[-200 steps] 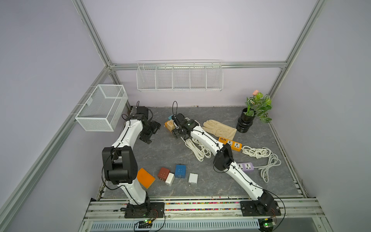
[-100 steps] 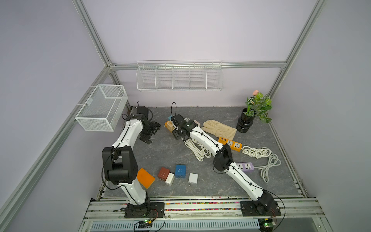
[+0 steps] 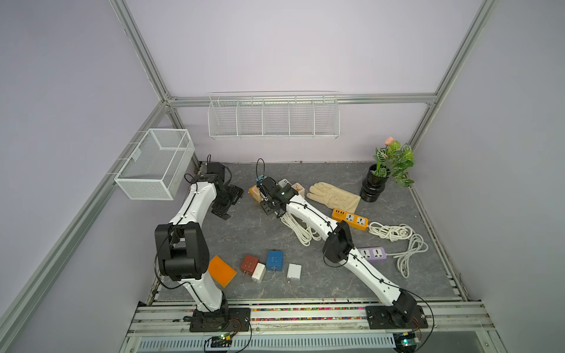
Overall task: Pull the plug off the socket
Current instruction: Move the socket to the center of the board.
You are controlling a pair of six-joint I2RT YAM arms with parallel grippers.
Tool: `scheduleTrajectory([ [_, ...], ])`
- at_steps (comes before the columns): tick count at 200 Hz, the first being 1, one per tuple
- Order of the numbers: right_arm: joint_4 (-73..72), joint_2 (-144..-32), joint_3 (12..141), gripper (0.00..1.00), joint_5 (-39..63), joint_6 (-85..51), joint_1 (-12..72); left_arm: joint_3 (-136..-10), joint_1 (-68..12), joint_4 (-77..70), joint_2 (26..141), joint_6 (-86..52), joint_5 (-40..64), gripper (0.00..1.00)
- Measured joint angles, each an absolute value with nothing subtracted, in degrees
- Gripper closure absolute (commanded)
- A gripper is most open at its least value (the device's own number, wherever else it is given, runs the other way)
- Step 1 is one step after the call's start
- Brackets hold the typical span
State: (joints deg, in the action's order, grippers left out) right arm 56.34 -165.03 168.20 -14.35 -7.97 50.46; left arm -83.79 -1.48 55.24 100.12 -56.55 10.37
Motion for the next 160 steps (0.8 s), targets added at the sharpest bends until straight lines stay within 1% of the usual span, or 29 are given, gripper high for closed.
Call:
scheduleTrajectory([
  [15, 56.93, -165.01, 168.35, 0.62, -14.48, -6.94, 51.53, -83.79, -1.45, 55.24, 100.12, -56.58, 10.37, 0.06],
  [47, 58.85, -164.55, 168.40, 0.63, -14.31, -4.23, 53.69, -83.79, -1.34, 55.24, 100.07, -57.14, 10.35, 0.06],
  [135, 63.68, -160.42, 163.04, 0.60, -9.61, -1.21, 57.45, -83.74, 0.30, 58.08, 100.42, -67.02, 5.82, 0.02],
  [160, 63.51, -157.16, 157.69, 0.57, -8.91, -1.06, 57.91, -83.79, 0.38, 58.11, 103.26, -68.58, 6.28, 0.01],
])
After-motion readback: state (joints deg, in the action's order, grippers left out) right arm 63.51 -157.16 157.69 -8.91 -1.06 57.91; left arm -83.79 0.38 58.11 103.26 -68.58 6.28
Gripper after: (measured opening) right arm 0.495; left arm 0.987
